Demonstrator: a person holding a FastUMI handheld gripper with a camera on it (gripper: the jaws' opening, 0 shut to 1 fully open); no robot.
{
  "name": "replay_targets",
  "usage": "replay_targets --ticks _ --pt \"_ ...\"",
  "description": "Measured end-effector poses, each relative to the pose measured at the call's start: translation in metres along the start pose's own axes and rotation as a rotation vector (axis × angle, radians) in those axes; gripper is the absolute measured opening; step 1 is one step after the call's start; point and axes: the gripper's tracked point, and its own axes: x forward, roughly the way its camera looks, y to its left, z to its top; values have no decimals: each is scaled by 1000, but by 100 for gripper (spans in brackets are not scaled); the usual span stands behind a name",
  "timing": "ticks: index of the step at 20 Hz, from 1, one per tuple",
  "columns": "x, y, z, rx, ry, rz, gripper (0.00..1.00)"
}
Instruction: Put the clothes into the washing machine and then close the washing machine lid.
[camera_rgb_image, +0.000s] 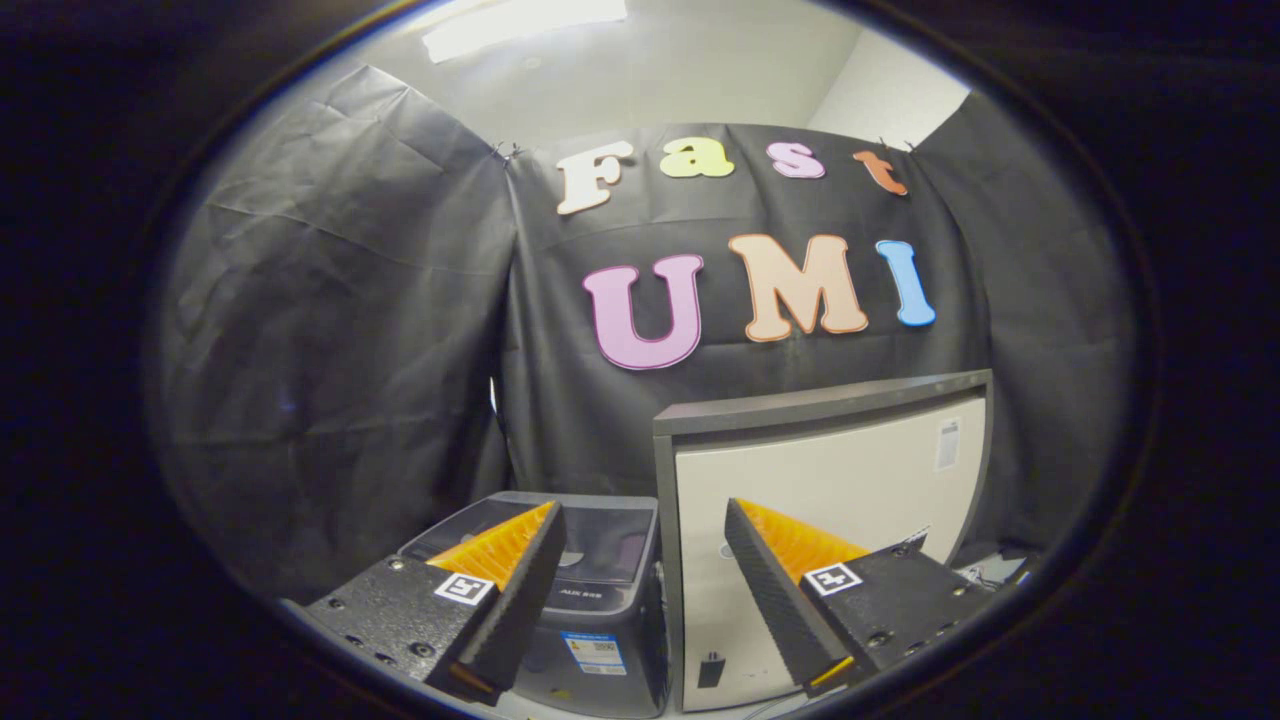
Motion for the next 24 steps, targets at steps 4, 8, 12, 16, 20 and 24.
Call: replay_targets --ticks 4,8,12,16,20,24 --pt "5 -3 -12 -1 18 -13 97" --pt "8 -5 -18 -23 15 3 97" --pt "8 -23 -18 76 -20 26 97" --pt "5 -47 -25 159 -67 -47 97" --pt "6 -48 -40 117 -37 -38 97" --pt "5 -49 -42 35 -39 -50 97"
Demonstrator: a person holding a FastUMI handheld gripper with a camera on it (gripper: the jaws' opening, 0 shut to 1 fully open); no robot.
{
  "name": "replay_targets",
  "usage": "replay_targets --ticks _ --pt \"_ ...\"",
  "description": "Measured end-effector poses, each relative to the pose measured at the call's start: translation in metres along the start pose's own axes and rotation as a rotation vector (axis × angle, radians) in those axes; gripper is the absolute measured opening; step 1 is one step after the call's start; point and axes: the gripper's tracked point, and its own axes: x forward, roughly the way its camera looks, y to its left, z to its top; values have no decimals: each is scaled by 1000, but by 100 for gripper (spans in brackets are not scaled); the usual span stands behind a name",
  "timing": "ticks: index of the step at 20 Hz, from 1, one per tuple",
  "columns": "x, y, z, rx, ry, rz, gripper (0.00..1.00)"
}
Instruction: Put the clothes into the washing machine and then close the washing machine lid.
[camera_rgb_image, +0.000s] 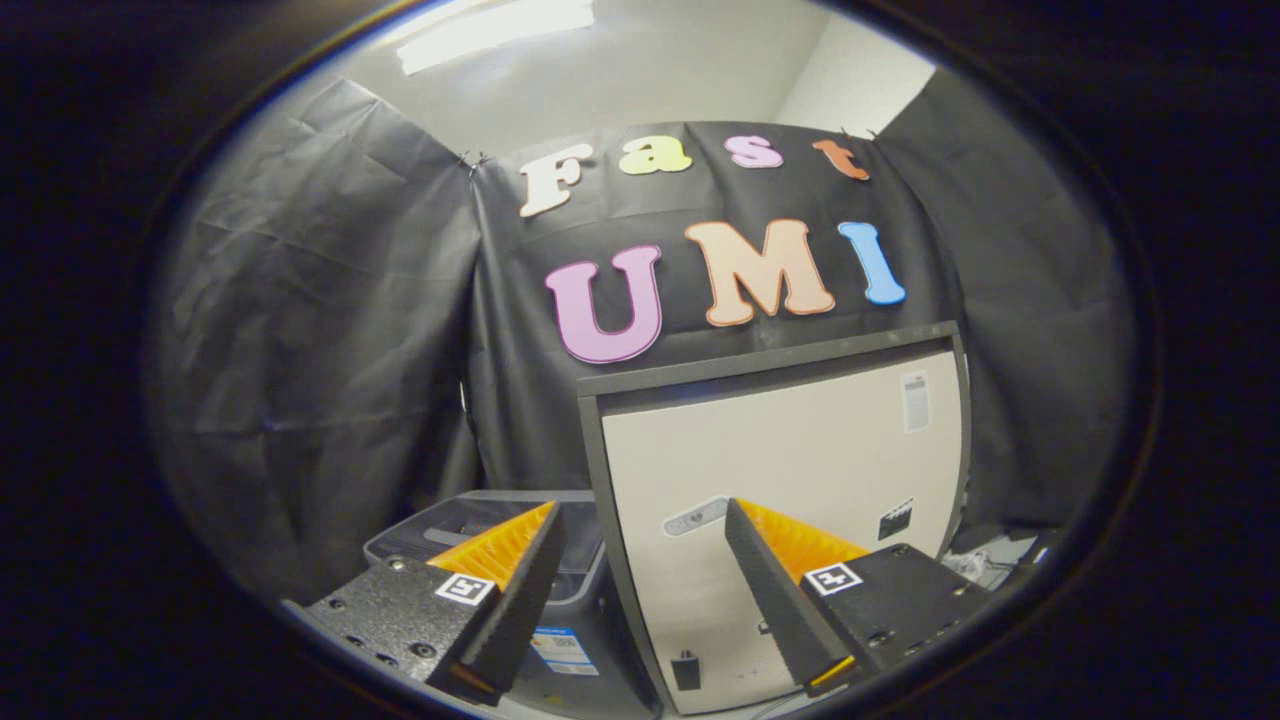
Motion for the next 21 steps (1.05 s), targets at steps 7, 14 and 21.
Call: replay_targets --ticks 7,14,21 --pt "-3 -1 1 4 -9 7 97" --pt "-2 3 -2 28 5 18 97" --pt "-2 13 -4 5 10 33 97"
